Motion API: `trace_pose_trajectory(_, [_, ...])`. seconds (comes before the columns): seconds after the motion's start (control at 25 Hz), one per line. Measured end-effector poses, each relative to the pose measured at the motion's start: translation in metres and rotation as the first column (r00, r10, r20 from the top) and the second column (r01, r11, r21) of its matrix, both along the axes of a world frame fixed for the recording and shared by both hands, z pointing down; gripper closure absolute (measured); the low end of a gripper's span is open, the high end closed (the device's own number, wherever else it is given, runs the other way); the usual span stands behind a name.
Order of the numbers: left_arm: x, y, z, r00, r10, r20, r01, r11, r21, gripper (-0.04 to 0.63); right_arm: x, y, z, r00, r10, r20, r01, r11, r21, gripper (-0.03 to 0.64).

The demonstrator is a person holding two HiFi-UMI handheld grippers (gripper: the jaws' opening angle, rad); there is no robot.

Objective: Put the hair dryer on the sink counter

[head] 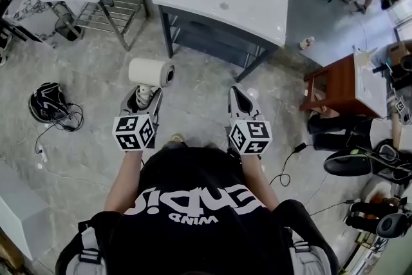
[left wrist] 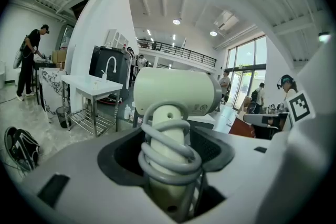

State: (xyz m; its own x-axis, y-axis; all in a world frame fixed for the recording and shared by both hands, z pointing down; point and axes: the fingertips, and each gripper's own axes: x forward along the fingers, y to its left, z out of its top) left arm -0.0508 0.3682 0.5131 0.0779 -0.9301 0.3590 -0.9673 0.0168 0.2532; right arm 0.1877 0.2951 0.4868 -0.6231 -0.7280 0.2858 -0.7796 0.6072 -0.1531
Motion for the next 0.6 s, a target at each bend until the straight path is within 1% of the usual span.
trace_pose_trajectory(0.2, [-0.017,-0.006,0.003,0.999,0.044,0.015,-0.044,0.999,0.003,0.308,-0.019,0.003,0.002,1.0,0.02,0.008,-0.02,1.0,0.002,0.598])
trace_pose_trajectory(0.36, [-0.031,-0.006,0.002,0.998,0.055,0.02,-0.055,0.998,0.01,0.308,-0.032,0.004,0.002,1.0,0.024,0.006,-0.024,1.0,0.001,0.598])
trace_pose_trajectory(0.6, [-0.042,-0.018,0.002,0.998,0.06,0.013,-0.06,0.998,0.008,0.308,-0.038,-0.008,0.002,0.999,0.042,-0.008,-0.042,0.999,-0.004,0.598])
